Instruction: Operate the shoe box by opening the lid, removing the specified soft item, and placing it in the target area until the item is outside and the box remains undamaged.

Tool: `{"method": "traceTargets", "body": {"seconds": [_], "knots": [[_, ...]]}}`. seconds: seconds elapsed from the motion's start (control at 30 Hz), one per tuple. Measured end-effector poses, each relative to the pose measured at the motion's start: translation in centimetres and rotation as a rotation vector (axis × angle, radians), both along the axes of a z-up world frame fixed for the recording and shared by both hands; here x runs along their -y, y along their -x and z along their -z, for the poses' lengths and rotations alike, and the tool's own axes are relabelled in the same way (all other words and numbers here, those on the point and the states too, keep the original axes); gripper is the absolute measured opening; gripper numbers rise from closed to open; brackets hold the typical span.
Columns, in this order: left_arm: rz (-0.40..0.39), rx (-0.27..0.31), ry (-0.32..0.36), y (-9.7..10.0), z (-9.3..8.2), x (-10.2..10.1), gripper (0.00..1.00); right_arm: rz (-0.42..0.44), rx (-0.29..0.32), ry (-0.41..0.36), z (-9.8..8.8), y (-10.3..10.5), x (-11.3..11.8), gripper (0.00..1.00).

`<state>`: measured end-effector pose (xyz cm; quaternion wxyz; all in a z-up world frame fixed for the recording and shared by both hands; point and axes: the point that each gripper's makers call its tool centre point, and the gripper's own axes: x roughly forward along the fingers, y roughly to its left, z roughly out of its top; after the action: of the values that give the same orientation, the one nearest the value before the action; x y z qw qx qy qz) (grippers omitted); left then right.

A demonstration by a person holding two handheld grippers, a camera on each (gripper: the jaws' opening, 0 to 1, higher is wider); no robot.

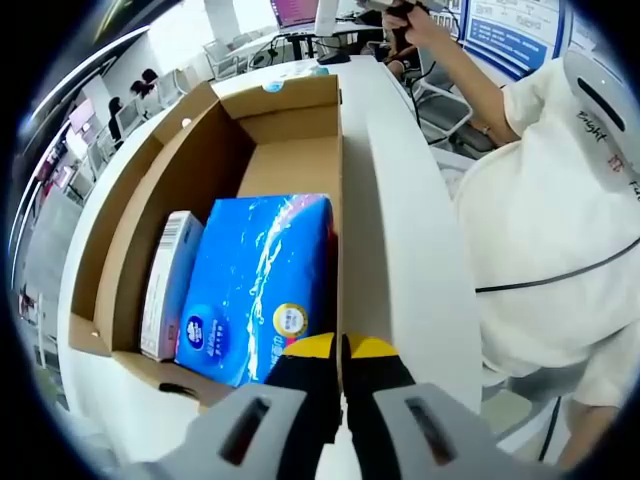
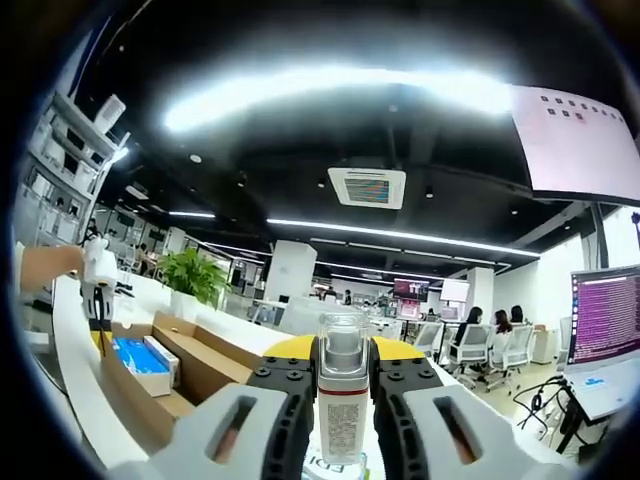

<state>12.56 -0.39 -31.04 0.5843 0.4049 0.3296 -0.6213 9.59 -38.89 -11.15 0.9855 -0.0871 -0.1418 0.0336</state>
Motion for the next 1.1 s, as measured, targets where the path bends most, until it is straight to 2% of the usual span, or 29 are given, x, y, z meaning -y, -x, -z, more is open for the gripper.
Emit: {"method": "traceTargets", "body": {"seconds": [0.4,0.87,1.0,1.1], "knots": [[0.002,0.0,-0.002,0.3,0.1,0.1,0.01,0.028,0.009,-0.004,0.4,0.2,1.2,0.18],[0.002,-0.001,0.001,0.2,0.1,0.1,0.01,0.079,-0.019,0.013,3.4,-1.1,3.2,0.18],[0.003,0.001,0.001,0.3,0.1,0.1,0.01,0.101,-0.02,-0.032,4.1,-1.1,4.7,0.18],[0.002,0.0,0.001,0.3,0.2,0.1,0.01,0.124,-0.04,-0.07,5.4,-1.4,6.0,0.18]]}}
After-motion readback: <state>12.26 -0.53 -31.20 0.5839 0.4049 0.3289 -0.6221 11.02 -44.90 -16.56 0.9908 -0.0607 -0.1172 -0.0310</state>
